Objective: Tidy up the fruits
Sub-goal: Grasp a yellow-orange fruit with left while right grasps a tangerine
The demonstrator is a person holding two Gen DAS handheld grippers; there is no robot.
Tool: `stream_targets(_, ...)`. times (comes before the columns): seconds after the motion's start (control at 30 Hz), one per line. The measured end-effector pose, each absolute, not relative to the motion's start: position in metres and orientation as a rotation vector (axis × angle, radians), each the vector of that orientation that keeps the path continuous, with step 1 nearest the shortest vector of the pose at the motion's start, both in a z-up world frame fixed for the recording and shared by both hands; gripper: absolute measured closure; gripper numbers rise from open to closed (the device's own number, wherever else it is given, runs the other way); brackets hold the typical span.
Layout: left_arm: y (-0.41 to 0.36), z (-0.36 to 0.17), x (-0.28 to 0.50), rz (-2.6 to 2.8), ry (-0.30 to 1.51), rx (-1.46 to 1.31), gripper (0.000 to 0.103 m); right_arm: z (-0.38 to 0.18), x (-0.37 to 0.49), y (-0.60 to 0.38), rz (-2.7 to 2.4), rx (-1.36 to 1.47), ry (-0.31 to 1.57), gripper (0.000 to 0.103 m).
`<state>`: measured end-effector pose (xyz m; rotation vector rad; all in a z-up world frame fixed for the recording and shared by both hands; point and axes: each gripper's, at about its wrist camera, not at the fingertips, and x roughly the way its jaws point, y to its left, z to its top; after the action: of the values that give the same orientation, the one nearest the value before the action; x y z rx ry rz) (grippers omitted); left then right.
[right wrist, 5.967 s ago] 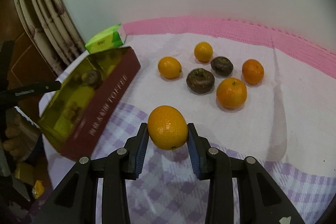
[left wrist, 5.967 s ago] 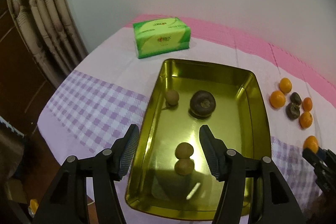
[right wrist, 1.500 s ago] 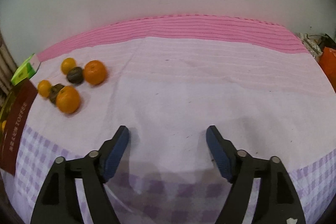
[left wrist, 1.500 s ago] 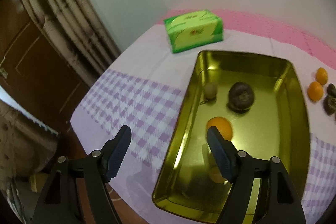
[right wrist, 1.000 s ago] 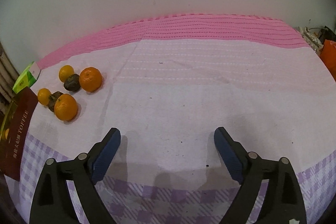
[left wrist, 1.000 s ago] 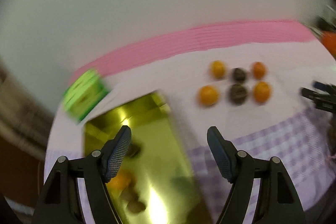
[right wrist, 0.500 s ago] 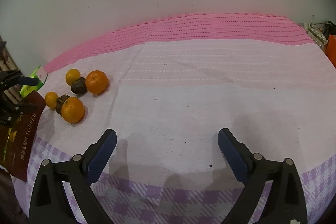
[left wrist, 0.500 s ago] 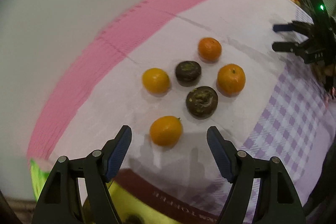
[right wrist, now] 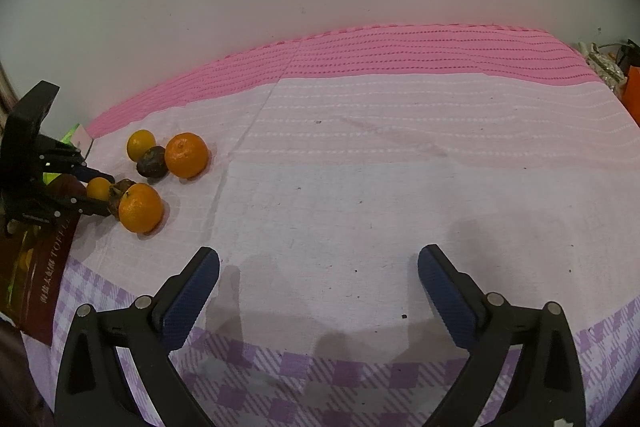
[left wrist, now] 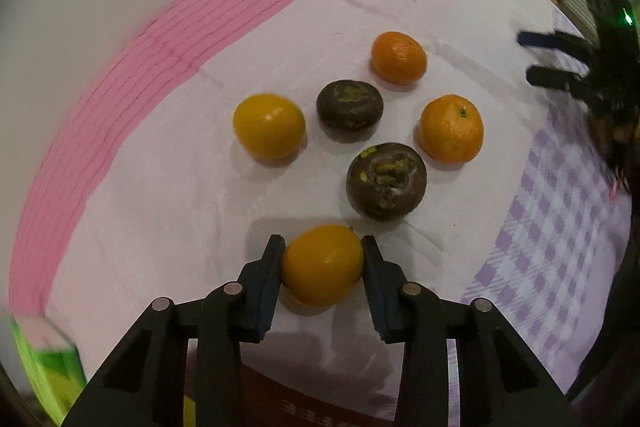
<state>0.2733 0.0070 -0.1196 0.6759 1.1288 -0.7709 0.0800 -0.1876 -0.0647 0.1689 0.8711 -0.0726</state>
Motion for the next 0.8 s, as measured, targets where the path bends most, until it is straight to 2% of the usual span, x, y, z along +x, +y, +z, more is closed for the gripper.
stream_targets(0.1, 0.014, -0.111, 0.254, -0.648, 1.091, 0.611, 0.064, -0.066, 0.081, -0.187, -0.074, 0.164, 0.874, 0.003)
stream_targets(0.3, 0.031, -0.072, 0.211, -0.497, 1.062, 0.297, 0.064, -0.065, 0.081, -0.187, -0.070, 0.164, 0.870, 0.003)
stream_targets(0.37, 0.033, -0.064, 0.196, -0.469, 1.057, 0.214, 0.064, -0.061, 0.077, -0.186, -0.008, 0.187, 0.837, 0.009)
stream_targets(0.43, 0.038, -0.058, 0.181, -0.445, 1.057, 0.132, 0.064, -0.059, 0.074, -0.181, 0.064, 0.186, 0.822, 0.023)
stream_targets(0.53, 0.047, -0.051, 0.152, -0.386, 1.017, 0.081, 0.064, -0.057, 0.075, -0.161, 0.169, 0.152, 0.841, 0.033)
stream_targets(0.8, 0.078, -0.039, 0.111, -0.266, 0.982, 0.000, 0.064, -0.045, 0.086, -0.096, 0.356, 0.070, 0.829, 0.033)
